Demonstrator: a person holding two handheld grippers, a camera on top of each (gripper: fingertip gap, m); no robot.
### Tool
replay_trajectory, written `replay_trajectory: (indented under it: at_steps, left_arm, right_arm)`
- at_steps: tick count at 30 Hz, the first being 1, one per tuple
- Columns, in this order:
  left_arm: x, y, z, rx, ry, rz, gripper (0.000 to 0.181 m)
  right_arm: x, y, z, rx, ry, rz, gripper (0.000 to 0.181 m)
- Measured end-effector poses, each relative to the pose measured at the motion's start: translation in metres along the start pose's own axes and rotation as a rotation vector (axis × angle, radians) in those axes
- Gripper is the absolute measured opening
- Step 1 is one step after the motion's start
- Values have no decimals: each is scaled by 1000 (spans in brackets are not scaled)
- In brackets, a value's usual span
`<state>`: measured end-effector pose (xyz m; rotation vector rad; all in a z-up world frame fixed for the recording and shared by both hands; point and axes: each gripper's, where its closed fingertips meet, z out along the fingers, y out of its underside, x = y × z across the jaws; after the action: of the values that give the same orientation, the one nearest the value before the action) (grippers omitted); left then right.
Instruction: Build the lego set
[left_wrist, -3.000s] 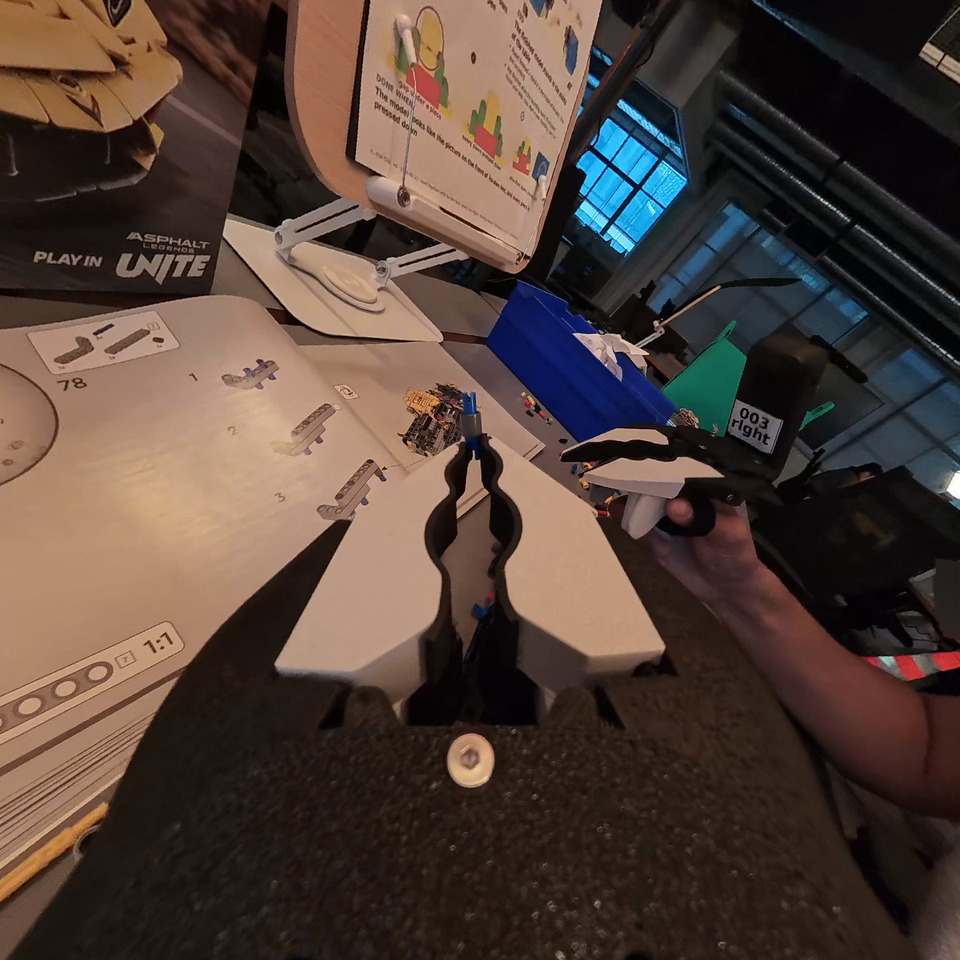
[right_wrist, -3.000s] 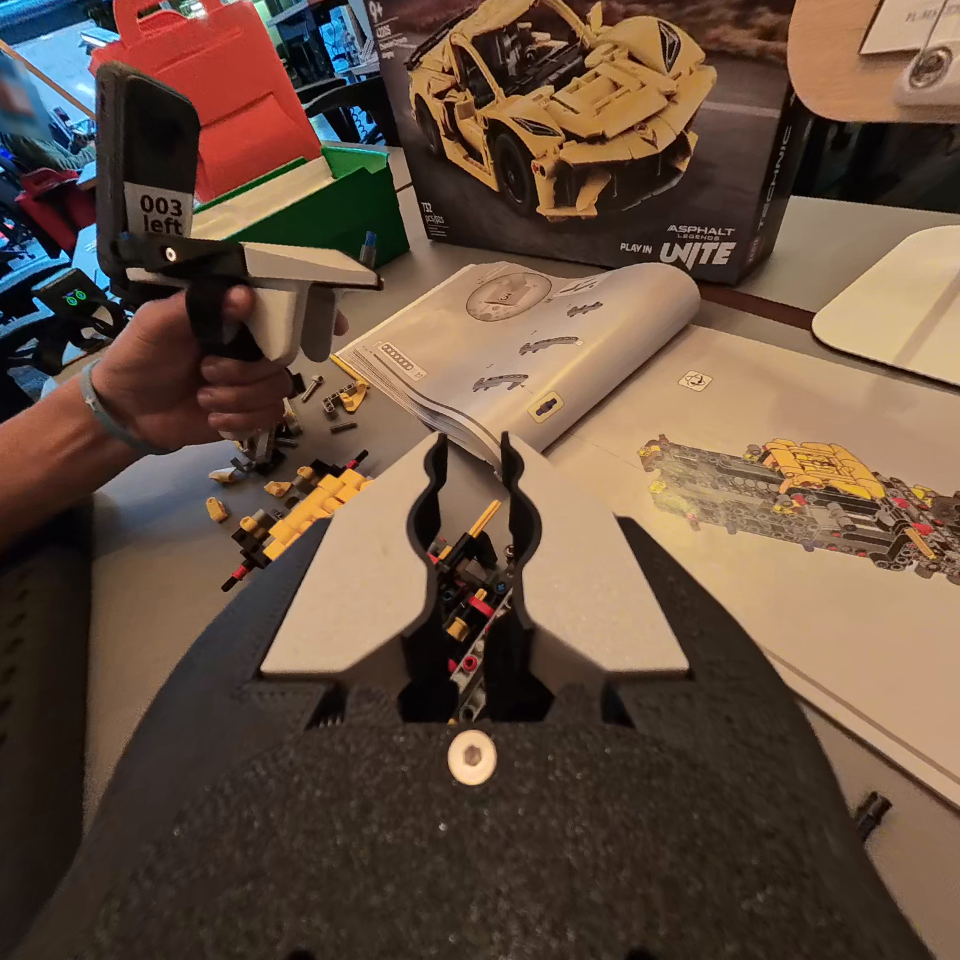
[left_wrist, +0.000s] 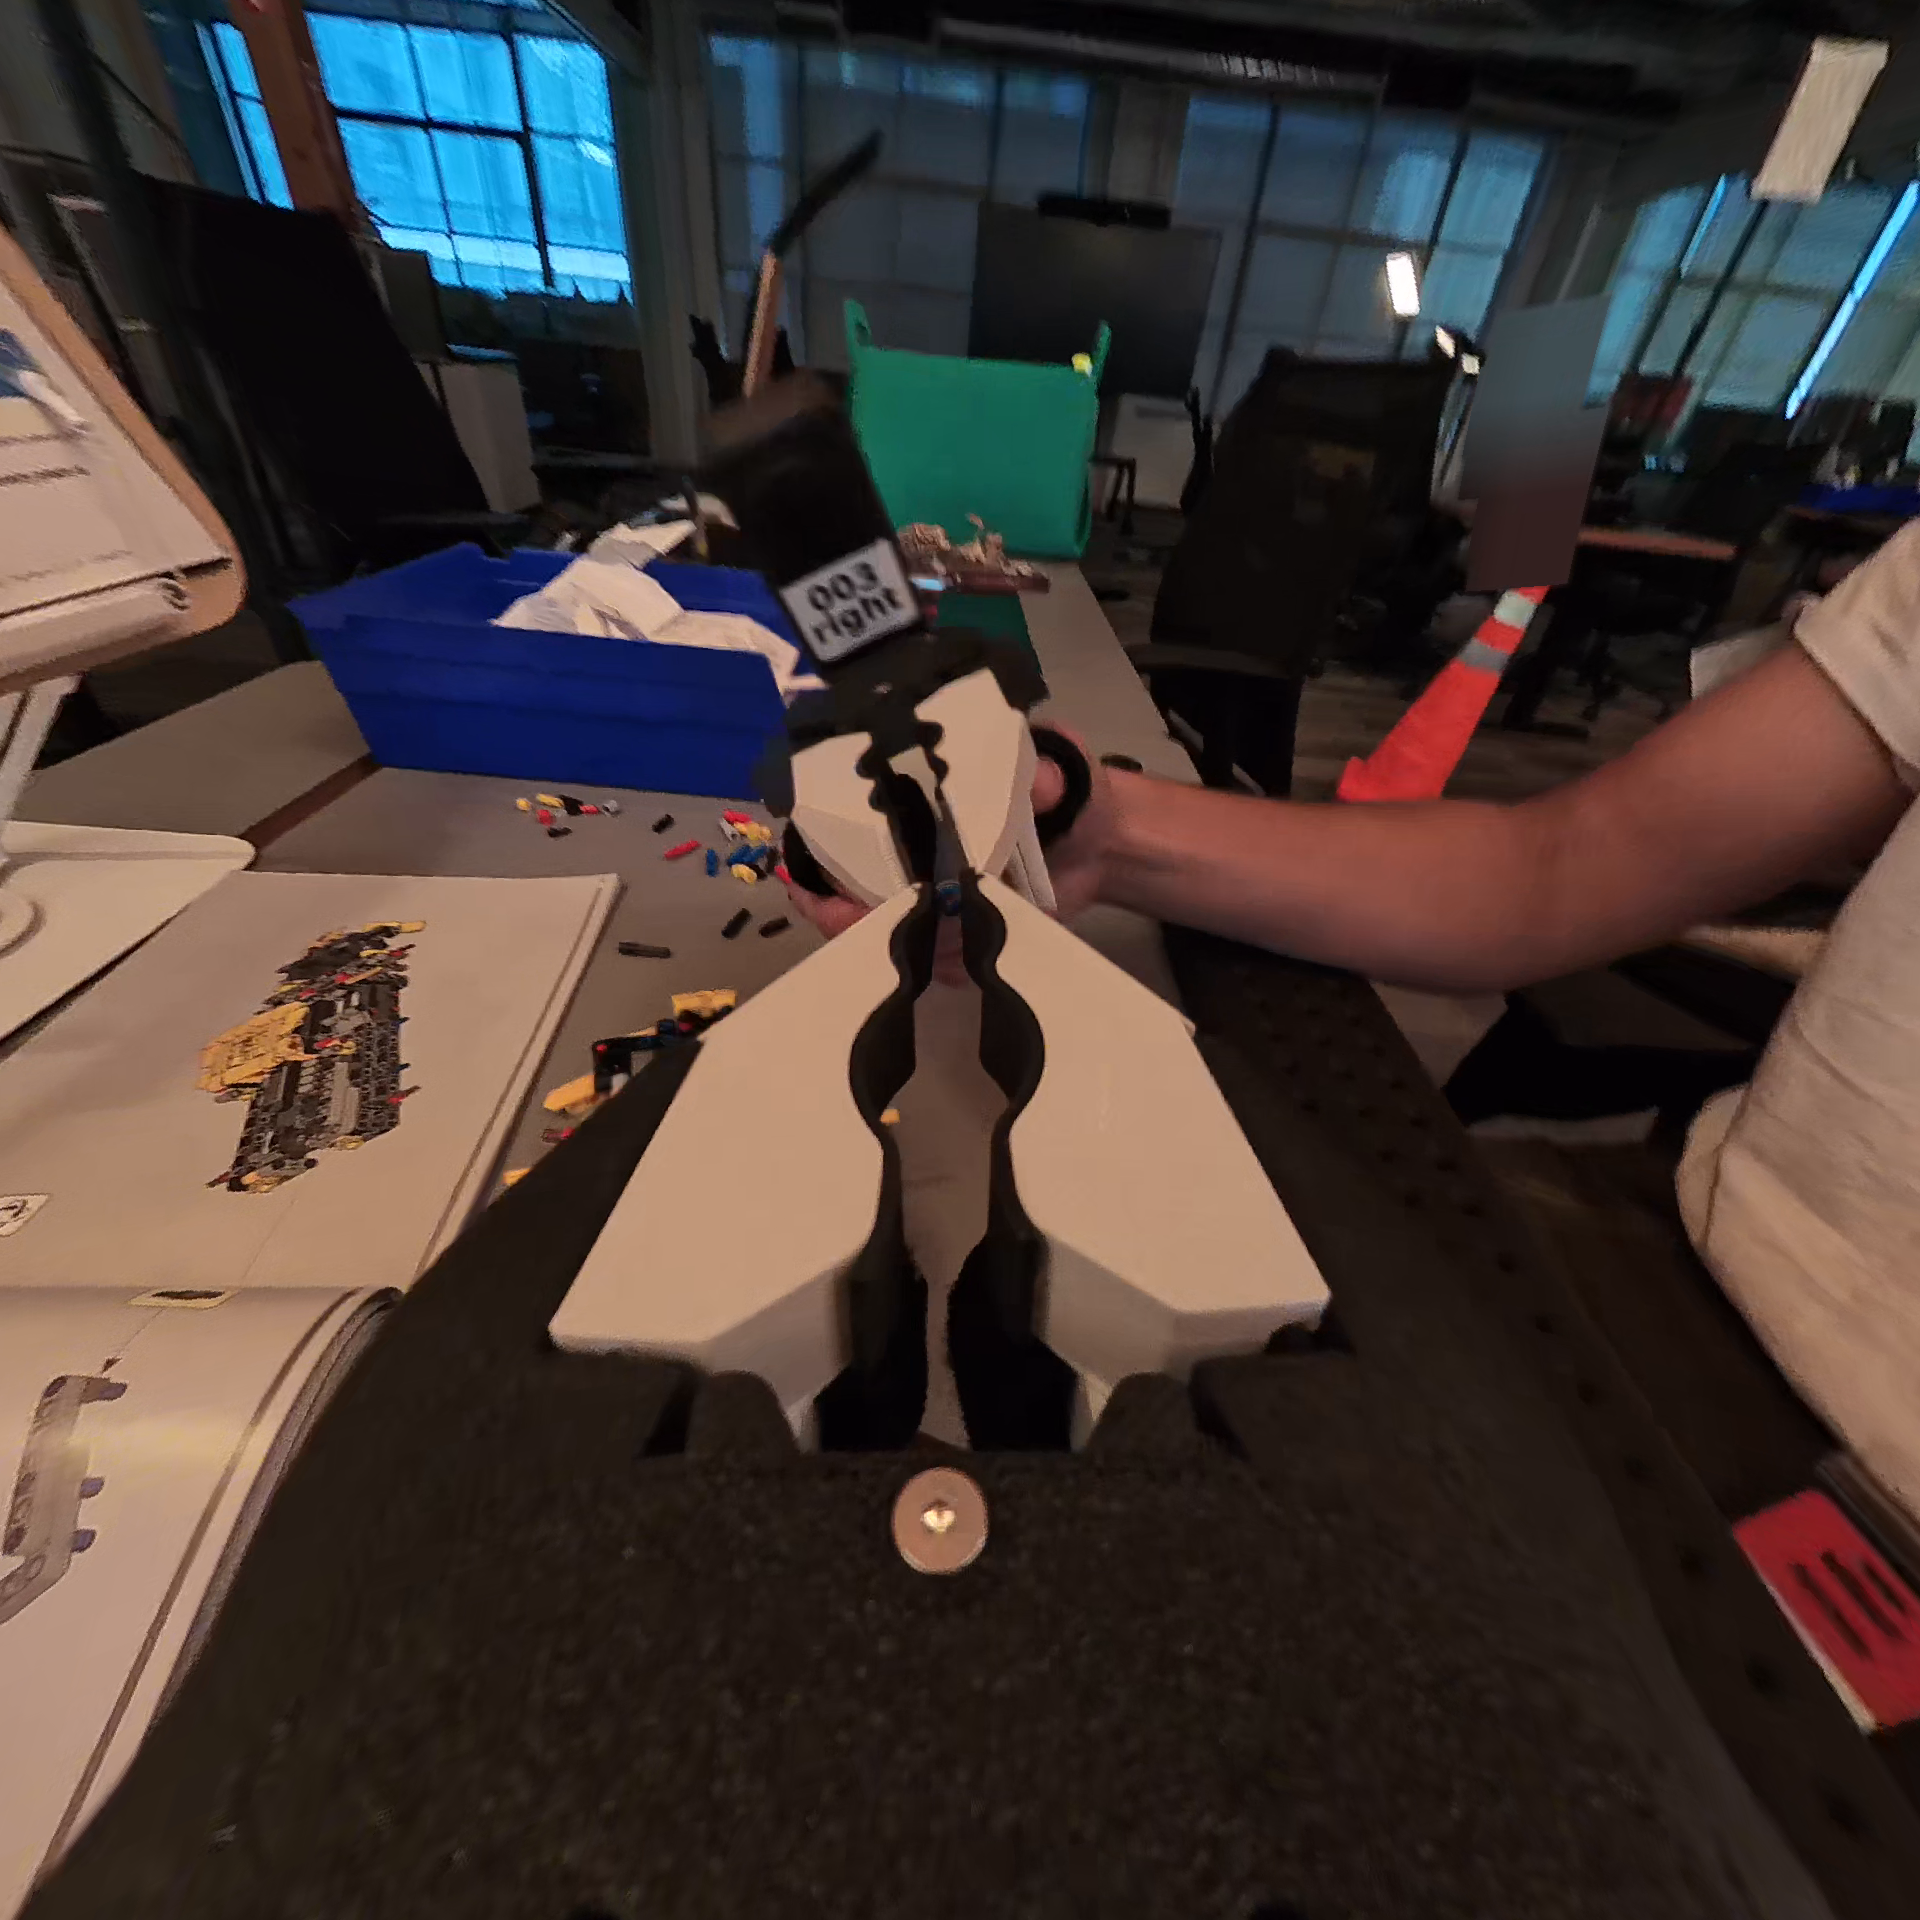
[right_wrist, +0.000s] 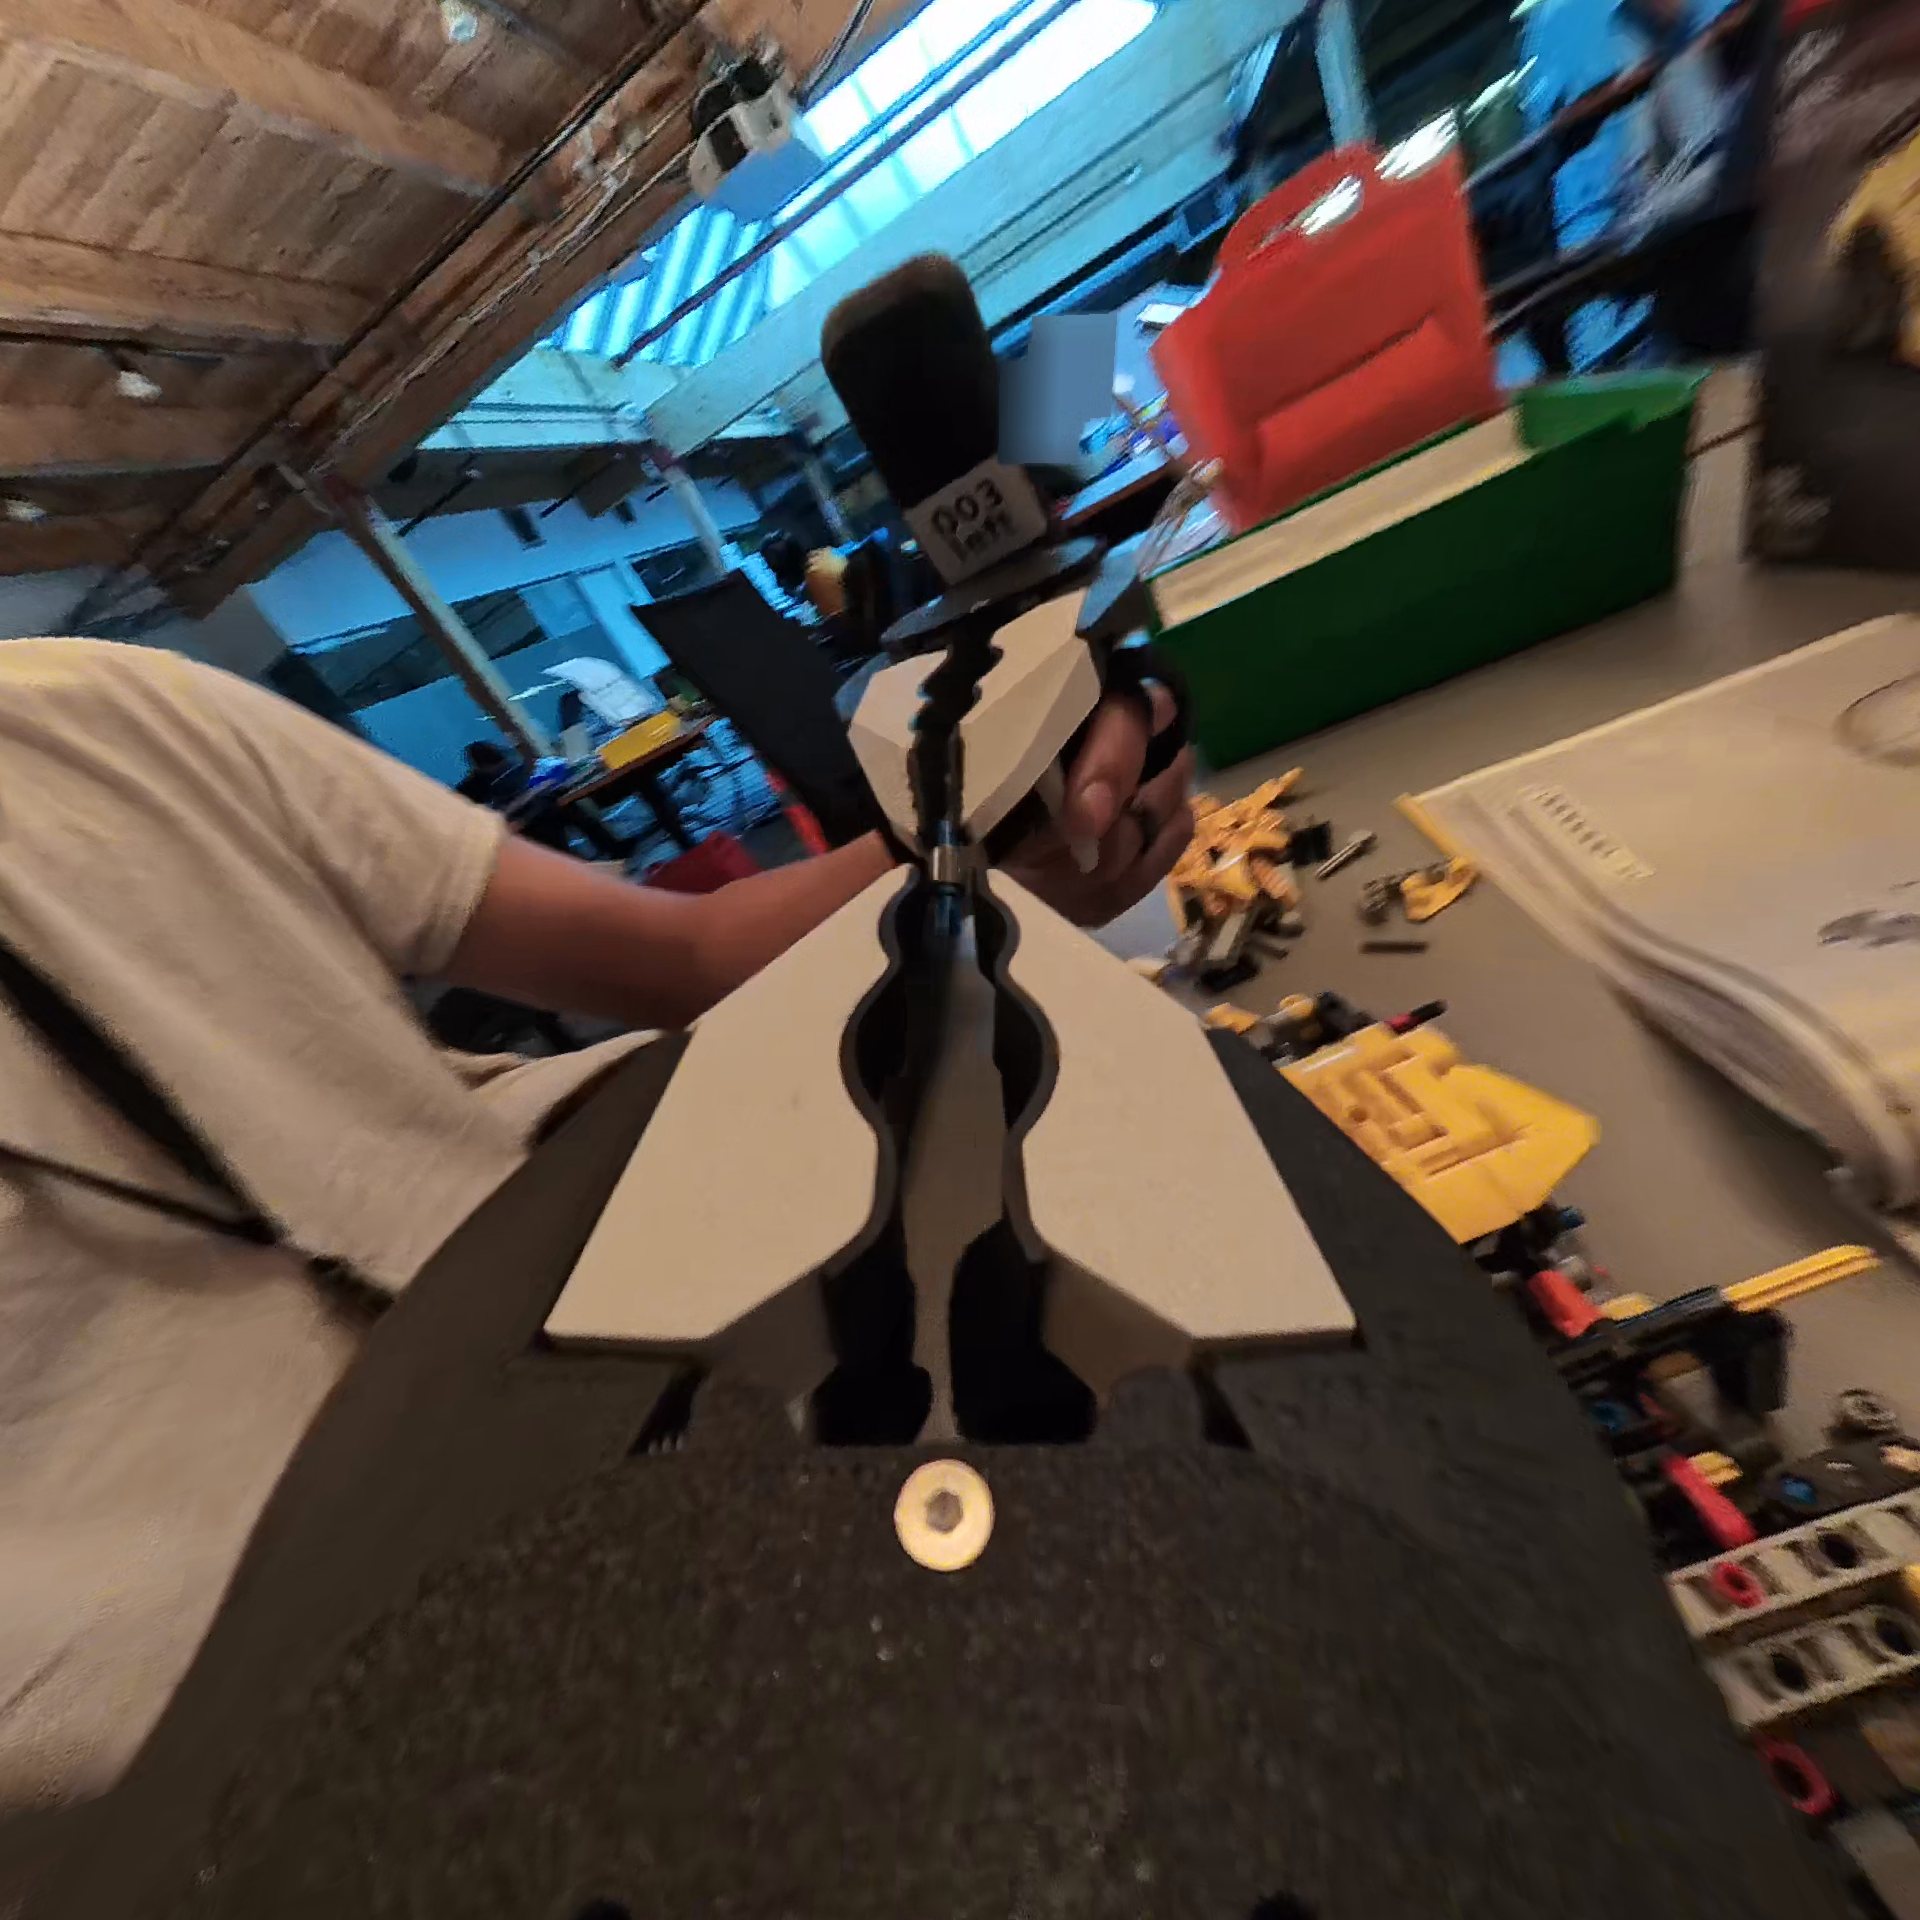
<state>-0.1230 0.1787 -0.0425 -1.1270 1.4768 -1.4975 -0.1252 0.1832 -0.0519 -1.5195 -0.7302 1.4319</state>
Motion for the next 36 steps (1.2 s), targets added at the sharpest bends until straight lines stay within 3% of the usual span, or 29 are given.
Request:
replay_trajectory:
  at_steps: [3, 5, 7, 10, 17, 21, 28, 36]
  left_arm:
    - [-16, -18, -10, 132, -53, -64, 4]
    - [-26, -28, -17, 219, -81, -108, 3]
    - [-32, -34, -22, 276, -94, -132, 3]
    - [-35, -39, -27, 333, -89, -162, 3]
    - [-31, -33, -23, 280, -100, -96, 3]
    - [-27, -32, -20, 261, -93, -72, 3]
    - [-24, -25, -15, 219, -85, -51, 3]
    - [-23, -25, -16, 197, -105, -9, 3]
  right_arm:
    - [16, -17, -2, 95, 169, -161, 22]
    - [20, -31, -6, 185, 262, -265, 21]
    - [17, -41, -5, 272, 282, -317, 22]
    - [17, -41, 4, 341, 232, -200, 24]
    - [21, -42, 7, 462, 15, 173, 18]
    - [19, -33, 15, 383, 35, 134, 17]
    - [12, -34, 17, 386, -17, 150, 6]
    - [12, -34, 16, 395, -31, 174, 5]
